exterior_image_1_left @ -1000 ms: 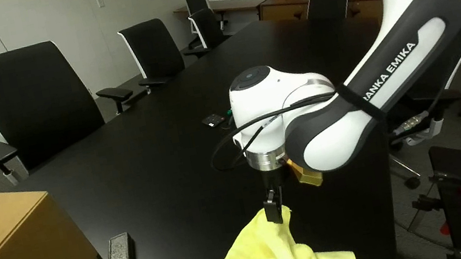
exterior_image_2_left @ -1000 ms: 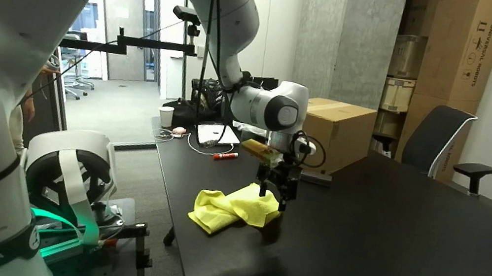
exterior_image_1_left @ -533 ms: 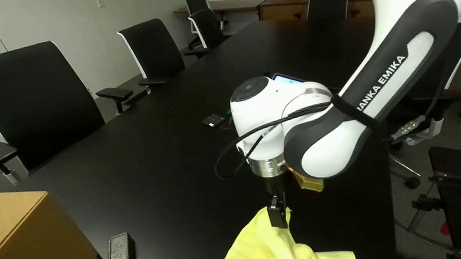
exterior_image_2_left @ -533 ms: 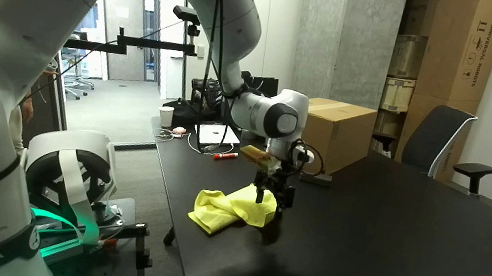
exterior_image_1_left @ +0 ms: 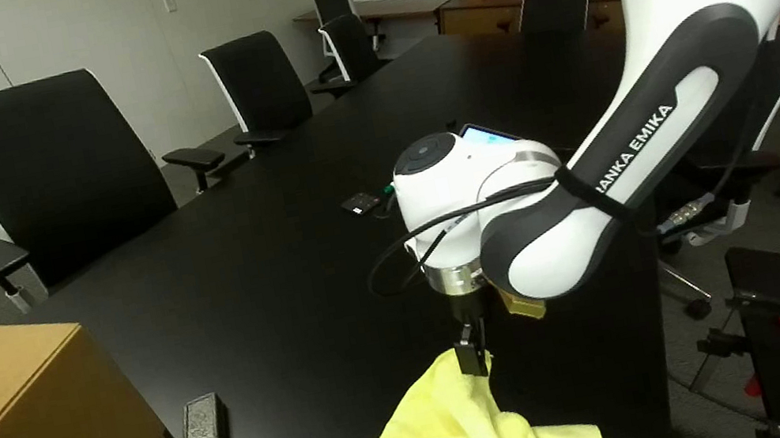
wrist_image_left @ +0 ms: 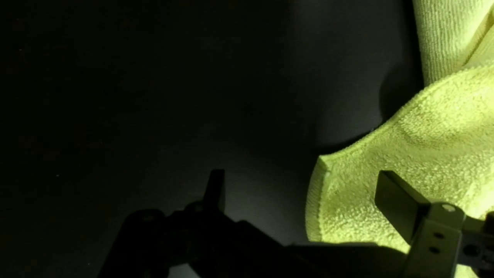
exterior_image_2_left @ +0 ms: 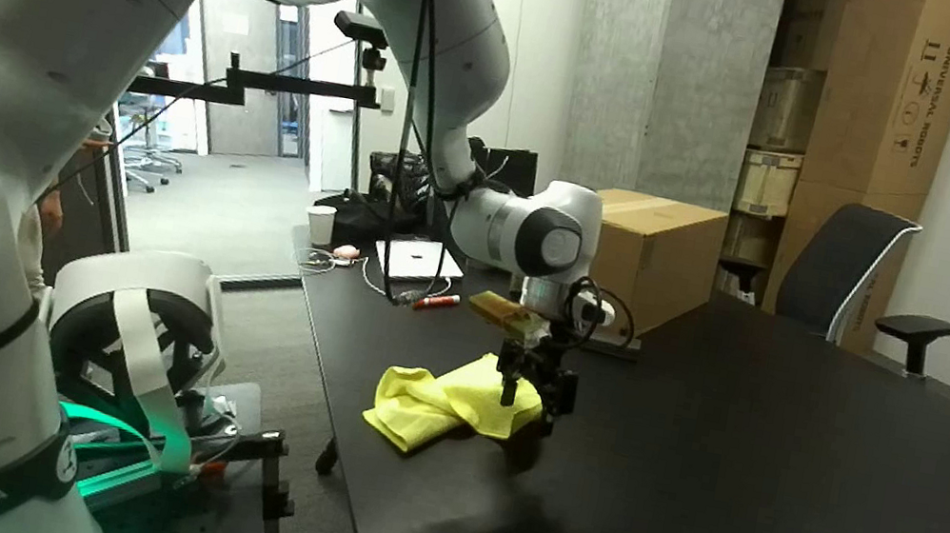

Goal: Fold the green towel in half

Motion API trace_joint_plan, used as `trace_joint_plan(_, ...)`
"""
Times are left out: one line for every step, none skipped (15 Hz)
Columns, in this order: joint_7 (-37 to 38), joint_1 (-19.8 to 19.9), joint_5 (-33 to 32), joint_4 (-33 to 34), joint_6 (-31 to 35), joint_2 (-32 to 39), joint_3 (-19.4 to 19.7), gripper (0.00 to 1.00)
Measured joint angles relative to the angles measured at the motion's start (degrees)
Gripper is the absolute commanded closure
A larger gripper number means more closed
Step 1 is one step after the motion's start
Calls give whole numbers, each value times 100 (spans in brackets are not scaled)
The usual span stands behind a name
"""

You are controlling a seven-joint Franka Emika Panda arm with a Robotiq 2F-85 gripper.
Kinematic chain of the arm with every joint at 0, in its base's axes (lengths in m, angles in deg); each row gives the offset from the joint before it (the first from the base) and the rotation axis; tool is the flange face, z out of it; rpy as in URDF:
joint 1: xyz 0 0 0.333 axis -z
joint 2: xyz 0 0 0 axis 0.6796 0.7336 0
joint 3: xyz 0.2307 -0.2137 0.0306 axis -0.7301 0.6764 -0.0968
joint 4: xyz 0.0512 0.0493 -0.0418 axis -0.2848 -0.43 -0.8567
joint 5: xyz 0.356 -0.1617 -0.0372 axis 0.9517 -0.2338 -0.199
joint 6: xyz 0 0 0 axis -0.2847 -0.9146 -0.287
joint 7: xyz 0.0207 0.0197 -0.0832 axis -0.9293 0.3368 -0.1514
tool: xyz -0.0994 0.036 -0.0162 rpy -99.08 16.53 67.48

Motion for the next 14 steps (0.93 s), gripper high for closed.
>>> trace_joint_plan(14, -10, -17, 14, 10, 20, 21, 0)
trace_joint_plan(26, -19, -27, 32, 26, 44, 39, 0)
trace_joint_plan(34, -24, -32, 46, 42, 64, 50, 0)
trace_joint_plan(41, -28, -37, 56, 61, 79, 54, 3)
trace_joint_plan(51, -33, -47, 64, 88, 96, 59, 16)
trace_joint_plan(56, -37, -53, 76, 109, 116, 64, 27)
trace_joint_plan(63, -41, -54, 90, 119, 136, 69, 29)
trace_joint_plan(68, -46, -57, 108, 139, 159, 76, 36)
trace_joint_plan(71, -48, -57, 120, 166, 181, 84, 46)
trace_joint_plan(73, -48, -57, 123, 196, 194, 92, 54)
trace_joint_plan(75, -48, -57, 123, 214, 201, 102, 62)
trace_joint_plan(76, -48, -57, 123, 221, 204, 113, 69)
trace_joint_plan(76, -48, -57, 123, 224, 205, 125, 76)
trace_joint_plan(77, -48, -57, 123, 228, 205, 134, 84)
